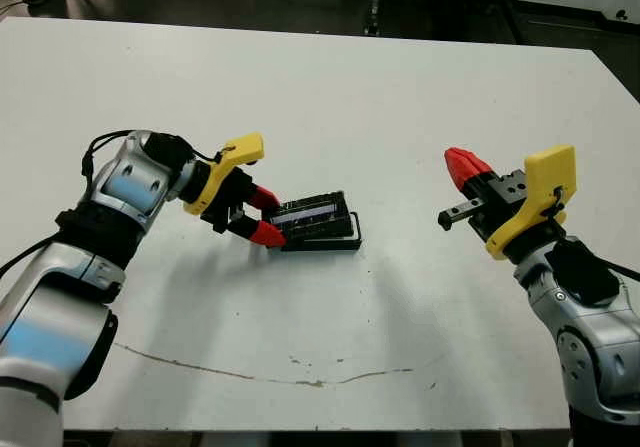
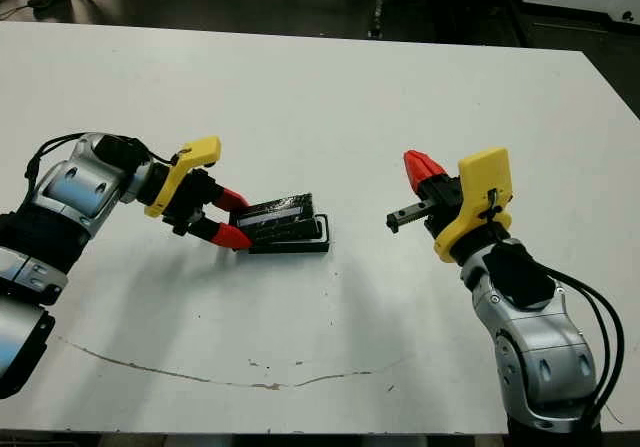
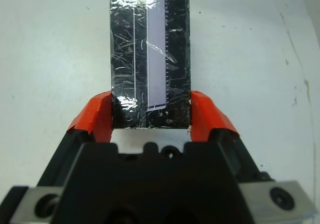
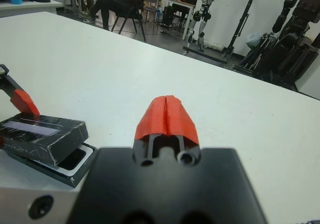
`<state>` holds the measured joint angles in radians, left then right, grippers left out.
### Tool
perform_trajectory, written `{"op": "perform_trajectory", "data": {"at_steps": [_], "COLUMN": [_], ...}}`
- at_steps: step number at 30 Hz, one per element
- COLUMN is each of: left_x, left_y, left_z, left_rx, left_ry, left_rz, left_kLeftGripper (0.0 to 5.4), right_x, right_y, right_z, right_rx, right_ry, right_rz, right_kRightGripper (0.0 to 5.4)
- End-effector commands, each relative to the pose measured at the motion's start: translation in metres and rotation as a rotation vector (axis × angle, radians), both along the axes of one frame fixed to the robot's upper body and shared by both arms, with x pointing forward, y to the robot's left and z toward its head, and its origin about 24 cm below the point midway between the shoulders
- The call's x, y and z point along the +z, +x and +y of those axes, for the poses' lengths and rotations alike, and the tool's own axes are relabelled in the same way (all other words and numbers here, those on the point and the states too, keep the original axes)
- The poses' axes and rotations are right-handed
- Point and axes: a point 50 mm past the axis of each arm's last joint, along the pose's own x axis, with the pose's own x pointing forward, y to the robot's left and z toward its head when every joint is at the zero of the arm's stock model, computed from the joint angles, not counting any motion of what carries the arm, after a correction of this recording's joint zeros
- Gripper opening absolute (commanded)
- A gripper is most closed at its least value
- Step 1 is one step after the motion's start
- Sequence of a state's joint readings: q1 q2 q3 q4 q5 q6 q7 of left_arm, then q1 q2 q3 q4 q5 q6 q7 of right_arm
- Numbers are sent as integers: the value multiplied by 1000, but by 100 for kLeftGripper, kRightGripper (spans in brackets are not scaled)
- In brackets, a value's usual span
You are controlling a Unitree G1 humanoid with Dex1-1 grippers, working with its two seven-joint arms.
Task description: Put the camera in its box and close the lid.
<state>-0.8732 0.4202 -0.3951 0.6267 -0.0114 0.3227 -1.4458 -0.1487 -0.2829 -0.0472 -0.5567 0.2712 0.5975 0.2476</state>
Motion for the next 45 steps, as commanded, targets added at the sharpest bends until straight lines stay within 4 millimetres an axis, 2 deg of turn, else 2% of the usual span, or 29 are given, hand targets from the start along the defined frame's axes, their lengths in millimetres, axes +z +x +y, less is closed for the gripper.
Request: {"op": "perform_trajectory", "data": {"at_steps": [1, 11, 24, 38, 45], "left_x": [-23, -27, -23, -19, -21], "left_y": [-6, -6, -11, -14, -12], "left_z": [-12, -19, -31, -26, -32], "left_rx": [-29, -59, -98, -100, -105], "left_ry": [21, 22, 33, 32, 94], "left_rz": [54, 79, -3, -30, -57], "left_kLeftGripper": [317, 317, 317, 317, 317], "right_x": [0, -1, -1, 0, 0], "right_y": [-1, -1, -1, 0, -1], "right_z": [-2, -2, -2, -2, -2], "right_rx": [-10, -8, -9, -10, -11], "right_ry": [-12, 1, -5, -7, -3], "right_rz": [9, 12, 13, 6, 9], "right_kRightGripper": [0, 0, 0, 0, 0]}}
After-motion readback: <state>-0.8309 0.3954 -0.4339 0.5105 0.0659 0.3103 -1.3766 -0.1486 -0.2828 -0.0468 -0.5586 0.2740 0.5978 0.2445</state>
